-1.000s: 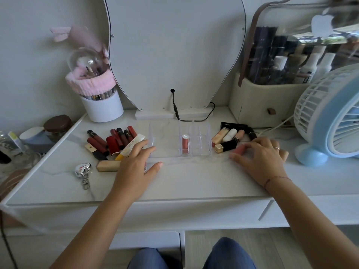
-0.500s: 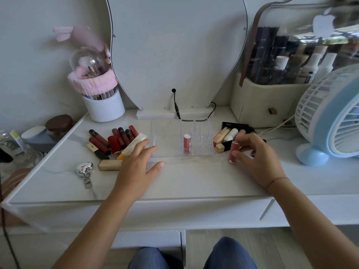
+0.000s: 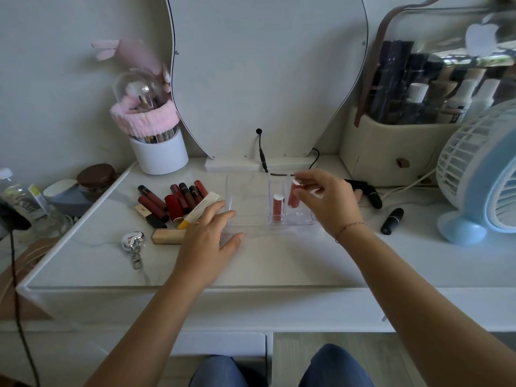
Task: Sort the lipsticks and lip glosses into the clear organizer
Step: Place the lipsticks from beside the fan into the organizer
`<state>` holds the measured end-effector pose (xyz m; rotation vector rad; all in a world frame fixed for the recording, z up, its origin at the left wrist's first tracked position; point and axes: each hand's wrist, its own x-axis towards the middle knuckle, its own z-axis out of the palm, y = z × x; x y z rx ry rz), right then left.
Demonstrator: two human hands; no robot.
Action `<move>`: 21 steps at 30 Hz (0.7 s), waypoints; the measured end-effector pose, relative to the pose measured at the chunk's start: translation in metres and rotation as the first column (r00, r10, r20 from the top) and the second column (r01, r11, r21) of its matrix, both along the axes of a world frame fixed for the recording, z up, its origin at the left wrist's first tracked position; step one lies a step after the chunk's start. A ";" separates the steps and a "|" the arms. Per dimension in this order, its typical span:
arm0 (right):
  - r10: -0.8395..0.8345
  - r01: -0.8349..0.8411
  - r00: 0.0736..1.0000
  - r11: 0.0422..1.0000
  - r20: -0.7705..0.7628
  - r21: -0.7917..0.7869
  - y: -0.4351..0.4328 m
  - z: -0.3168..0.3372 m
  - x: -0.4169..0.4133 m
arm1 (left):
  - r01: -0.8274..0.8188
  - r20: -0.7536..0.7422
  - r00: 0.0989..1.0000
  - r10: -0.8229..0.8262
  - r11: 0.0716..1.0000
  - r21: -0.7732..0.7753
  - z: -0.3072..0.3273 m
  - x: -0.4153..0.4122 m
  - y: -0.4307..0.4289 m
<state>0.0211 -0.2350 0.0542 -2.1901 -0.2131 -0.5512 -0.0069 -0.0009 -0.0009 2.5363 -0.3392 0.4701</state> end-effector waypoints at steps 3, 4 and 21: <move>0.010 -0.012 1.000 0.996 -0.025 -0.085 0.003 -0.012 0.002 | 0.004 -0.005 1.000 -0.005 1.000 -0.012 0.000 0.000 0.000; 0.006 -0.008 1.000 0.994 -0.024 -0.109 0.004 -0.016 0.002 | 0.006 0.000 1.000 -0.006 1.000 -0.012 -0.001 0.000 0.000; -0.469 0.470 0.883 0.877 0.038 -0.099 -0.083 -0.028 -0.033 | 0.012 0.027 1.000 -0.012 1.000 0.006 -0.003 0.002 0.001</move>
